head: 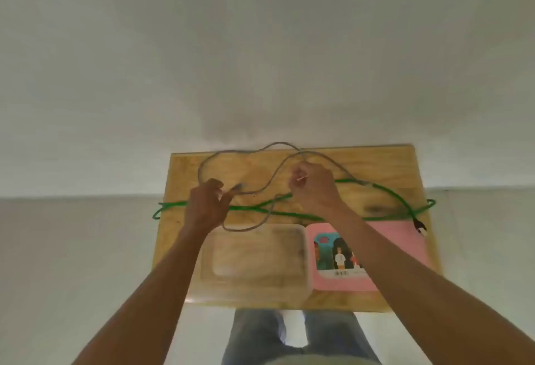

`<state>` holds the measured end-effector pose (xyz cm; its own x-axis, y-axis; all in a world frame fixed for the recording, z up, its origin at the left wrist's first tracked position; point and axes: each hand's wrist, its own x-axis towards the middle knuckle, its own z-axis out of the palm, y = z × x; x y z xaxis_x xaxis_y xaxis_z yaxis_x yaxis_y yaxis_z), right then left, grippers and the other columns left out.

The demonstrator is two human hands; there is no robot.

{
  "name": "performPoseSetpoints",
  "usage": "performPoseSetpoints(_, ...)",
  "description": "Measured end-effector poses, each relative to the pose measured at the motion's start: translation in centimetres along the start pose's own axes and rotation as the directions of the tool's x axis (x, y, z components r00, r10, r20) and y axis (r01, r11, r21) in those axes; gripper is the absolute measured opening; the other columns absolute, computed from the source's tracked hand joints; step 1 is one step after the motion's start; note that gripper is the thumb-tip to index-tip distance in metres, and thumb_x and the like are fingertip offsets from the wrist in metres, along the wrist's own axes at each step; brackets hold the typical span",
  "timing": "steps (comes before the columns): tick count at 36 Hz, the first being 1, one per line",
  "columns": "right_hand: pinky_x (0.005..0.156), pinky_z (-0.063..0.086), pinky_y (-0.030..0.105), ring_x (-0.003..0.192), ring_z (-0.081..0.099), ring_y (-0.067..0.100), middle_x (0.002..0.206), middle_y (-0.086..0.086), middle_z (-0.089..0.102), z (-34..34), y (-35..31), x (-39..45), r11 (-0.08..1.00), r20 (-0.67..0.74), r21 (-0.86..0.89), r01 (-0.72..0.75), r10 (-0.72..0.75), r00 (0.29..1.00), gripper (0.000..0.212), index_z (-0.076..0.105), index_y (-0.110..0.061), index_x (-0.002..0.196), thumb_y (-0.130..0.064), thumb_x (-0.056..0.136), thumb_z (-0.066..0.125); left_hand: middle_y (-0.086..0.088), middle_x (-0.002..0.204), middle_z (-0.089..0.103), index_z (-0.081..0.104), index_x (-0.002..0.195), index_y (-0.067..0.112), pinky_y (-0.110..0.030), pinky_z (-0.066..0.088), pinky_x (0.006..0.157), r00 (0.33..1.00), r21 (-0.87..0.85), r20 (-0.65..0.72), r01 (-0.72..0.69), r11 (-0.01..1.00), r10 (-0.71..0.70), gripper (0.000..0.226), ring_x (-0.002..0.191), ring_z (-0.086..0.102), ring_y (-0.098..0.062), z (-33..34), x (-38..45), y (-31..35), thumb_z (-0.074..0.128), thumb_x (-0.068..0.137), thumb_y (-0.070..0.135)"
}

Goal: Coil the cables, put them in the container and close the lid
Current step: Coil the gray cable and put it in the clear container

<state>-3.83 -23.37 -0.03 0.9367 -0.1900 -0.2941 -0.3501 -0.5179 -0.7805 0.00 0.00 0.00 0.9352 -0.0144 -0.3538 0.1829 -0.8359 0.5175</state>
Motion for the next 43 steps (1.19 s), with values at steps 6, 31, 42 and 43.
performPoseSetpoints(6, 0.087, 0.050, 0.026, 0.102, 0.065, 0.021, 0.114, 0.005, 0.069, 4.1, -0.4, 3.2, 0.991, 0.225, -0.123, 0.058, -0.030, 0.974, 0.028, 0.067, -0.013, 0.118, -0.011, 0.091, 0.059, -0.011, 0.118, 0.069, 0.064, 0.120, 0.015, -0.044, 0.052, 0.091, 0.984, 0.297, 0.079, 0.129, 0.946, -0.159, 0.035, 0.110, 0.064, -0.034, 2.2, 1.8, -0.6, 0.062, 0.093, 0.038)
performPoseSetpoints(31, 0.077, 0.051, 0.029, 0.079, 0.060, 0.013, 0.093, 0.002, 0.067, 2.5, -9.4, 2.7, 0.945, -0.021, -0.090, 0.313, -0.316, 0.949, 0.012, 0.074, -0.017, 0.101, -0.020, 0.093, 0.065, 0.003, 0.106, 0.067, 0.070, 0.110, 0.012, -0.010, 0.030, 0.078, 0.915, -0.172, -0.385, -0.197, 0.965, 0.118, 0.024, 0.101, 0.058, -0.014, -5.4, -0.4, 3.7, 0.072, 0.090, 0.024)
performPoseSetpoints(42, 0.065, 0.044, 0.007, 0.084, 0.062, 0.004, 0.091, -0.007, 0.070, 1.1, -15.2, -6.5, 0.923, -0.464, 0.041, 0.384, -0.323, 0.825, 0.011, 0.075, -0.019, 0.098, -0.019, 0.086, 0.074, -0.010, 0.092, 0.076, 0.069, 0.107, 0.003, -0.044, 0.058, 0.086, 0.983, -0.906, 0.175, 0.142, 0.398, 0.049, 0.048, 0.091, 0.074, -0.026, -10.6, -5.5, 10.2, 0.051, 0.101, 0.047)
performPoseSetpoints(43, 0.065, 0.044, 0.007, 0.082, 0.062, 0.004, 0.090, -0.007, 0.070, 1.3, -15.0, -7.2, 0.922, -0.485, 0.041, 0.384, -0.318, 0.815, 0.013, 0.075, -0.019, 0.098, -0.018, 0.085, 0.075, -0.013, 0.092, 0.075, 0.066, 0.109, -0.001, -0.044, 0.057, 0.089, 0.972, -0.927, 0.227, 0.195, 0.320, 0.065, 0.043, 0.087, 0.073, -0.026, -11.2, -5.9, 10.5, 0.051, 0.102, 0.039)
